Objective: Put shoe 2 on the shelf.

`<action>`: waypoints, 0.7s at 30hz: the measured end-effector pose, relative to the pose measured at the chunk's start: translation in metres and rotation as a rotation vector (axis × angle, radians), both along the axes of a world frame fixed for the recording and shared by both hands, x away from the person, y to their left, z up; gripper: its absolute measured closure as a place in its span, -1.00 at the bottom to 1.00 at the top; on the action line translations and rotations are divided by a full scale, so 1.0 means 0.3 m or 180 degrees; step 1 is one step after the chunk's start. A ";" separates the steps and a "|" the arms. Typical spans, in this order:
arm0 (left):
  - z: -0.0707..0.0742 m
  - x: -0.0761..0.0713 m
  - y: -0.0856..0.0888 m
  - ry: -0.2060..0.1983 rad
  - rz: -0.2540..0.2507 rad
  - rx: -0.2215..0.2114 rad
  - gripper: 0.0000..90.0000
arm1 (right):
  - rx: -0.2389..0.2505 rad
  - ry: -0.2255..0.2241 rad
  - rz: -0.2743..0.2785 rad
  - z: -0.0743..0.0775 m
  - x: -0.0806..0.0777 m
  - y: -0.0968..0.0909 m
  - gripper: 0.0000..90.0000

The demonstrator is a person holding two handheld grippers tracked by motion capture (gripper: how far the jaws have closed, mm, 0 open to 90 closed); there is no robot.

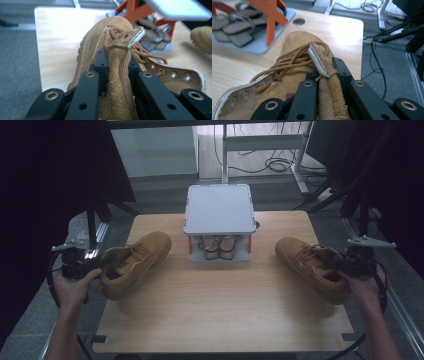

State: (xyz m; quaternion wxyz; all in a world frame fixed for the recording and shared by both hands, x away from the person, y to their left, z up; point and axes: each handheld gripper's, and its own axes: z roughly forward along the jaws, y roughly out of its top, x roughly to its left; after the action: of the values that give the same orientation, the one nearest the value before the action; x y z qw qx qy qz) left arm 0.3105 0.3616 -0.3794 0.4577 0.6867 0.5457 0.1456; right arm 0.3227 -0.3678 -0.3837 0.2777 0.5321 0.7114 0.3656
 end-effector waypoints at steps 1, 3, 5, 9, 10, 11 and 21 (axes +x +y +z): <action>0.013 -0.002 -0.002 -0.0049 0.0004 -0.0010 0.73 | 0.0013 -0.0032 0.0000 0.007 -0.003 -0.002 0.81; 0.042 -0.007 -0.007 -0.0126 0.0006 -0.0033 0.73 | 0.0078 -0.0096 -0.0026 0.030 -0.013 -0.006 0.81; 0.066 -0.008 -0.008 -0.0176 -0.0006 -0.0070 0.73 | 0.0148 -0.0177 -0.0061 0.056 -0.023 -0.010 0.81; 0.109 -0.012 -0.020 -0.0260 -0.0027 -0.0094 0.73 | 0.0270 -0.0310 -0.0115 0.107 -0.042 -0.016 0.81; 0.117 -0.012 -0.024 -0.0275 -0.0023 -0.0106 0.73 | 0.0288 -0.0338 -0.0124 0.119 -0.047 -0.015 0.81; 0.125 -0.012 -0.027 -0.0286 -0.0024 -0.0118 0.73 | 0.0314 -0.0364 -0.0128 0.132 -0.051 -0.013 0.81; 0.193 -0.012 -0.055 -0.0441 -0.0029 -0.0245 0.73 | 0.0490 -0.0591 -0.0056 0.235 -0.082 0.021 0.81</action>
State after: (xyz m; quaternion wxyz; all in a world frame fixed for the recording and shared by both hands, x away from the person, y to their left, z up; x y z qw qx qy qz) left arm 0.3070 0.3450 -0.3216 0.5210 0.6594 0.5148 0.1696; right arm 0.2981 -0.3615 -0.3131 0.3039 0.5220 0.6477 0.4643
